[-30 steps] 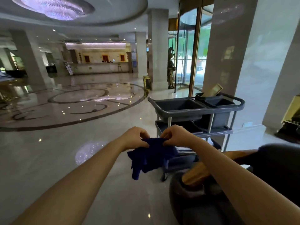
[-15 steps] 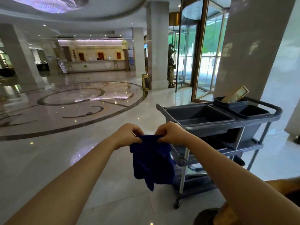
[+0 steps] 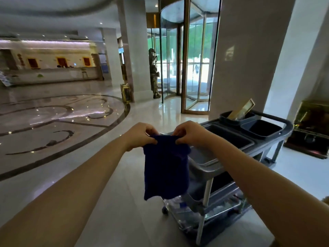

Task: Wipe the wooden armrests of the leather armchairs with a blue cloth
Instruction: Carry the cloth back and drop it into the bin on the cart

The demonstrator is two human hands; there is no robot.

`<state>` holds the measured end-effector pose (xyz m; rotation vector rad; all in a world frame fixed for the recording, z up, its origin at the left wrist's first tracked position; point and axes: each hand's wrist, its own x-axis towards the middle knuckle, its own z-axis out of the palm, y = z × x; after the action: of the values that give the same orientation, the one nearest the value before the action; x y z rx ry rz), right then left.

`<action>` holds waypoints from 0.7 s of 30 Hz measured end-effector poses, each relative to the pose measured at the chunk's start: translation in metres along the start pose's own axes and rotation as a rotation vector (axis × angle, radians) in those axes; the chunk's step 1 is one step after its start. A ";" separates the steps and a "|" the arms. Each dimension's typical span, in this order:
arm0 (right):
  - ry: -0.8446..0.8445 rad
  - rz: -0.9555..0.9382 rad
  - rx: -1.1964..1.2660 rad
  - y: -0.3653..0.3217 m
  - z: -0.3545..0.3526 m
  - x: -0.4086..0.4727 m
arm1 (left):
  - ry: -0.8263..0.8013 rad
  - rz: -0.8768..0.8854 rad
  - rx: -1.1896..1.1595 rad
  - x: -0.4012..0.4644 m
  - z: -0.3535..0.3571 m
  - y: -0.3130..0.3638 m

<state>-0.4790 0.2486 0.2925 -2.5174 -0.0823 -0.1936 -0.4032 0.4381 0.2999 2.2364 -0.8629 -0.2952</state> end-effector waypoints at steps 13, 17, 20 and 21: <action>0.162 0.093 -0.119 0.112 -0.113 0.150 | -0.066 0.279 -0.054 0.262 -0.020 0.022; 0.188 0.196 -0.159 0.148 -0.123 0.182 | -0.140 0.333 -0.064 0.330 -0.008 0.016; 0.223 0.285 -0.180 0.179 -0.128 0.202 | -0.213 0.382 -0.078 0.380 0.006 0.011; 0.244 0.321 -0.175 0.191 -0.129 0.211 | -0.243 0.413 -0.081 0.401 0.011 0.008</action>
<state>-0.2667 0.0210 0.3203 -2.6140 0.4512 -0.3875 -0.1112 0.1633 0.3131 1.9148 -1.3884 -0.4016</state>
